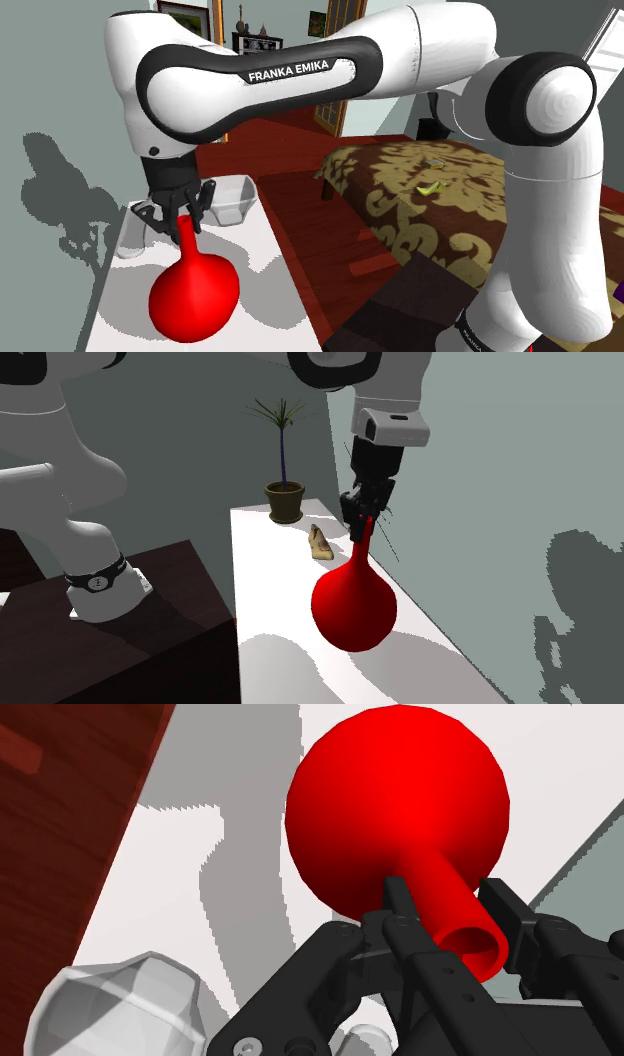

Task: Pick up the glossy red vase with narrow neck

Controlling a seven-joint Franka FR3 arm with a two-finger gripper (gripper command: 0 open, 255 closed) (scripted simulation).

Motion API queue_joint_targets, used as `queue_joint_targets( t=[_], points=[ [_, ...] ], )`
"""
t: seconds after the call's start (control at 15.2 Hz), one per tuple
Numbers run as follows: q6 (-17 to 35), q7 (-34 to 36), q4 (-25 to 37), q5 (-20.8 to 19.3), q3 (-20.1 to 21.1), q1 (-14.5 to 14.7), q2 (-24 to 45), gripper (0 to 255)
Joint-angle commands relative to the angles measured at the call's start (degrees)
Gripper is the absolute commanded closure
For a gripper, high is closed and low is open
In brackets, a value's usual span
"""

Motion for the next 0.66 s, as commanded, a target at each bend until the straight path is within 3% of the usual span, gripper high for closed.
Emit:
queue_joint_targets(
  t=[0.0, 0.59],
  points=[
    [-1.34, -0.17, 1.07, 0.2, 0.1, -0.03, -0.4, 255],
    [-6.81, -0.34, 6.56, 0.35, 0.3, 0.62, -0.48, 255]
  ],
)
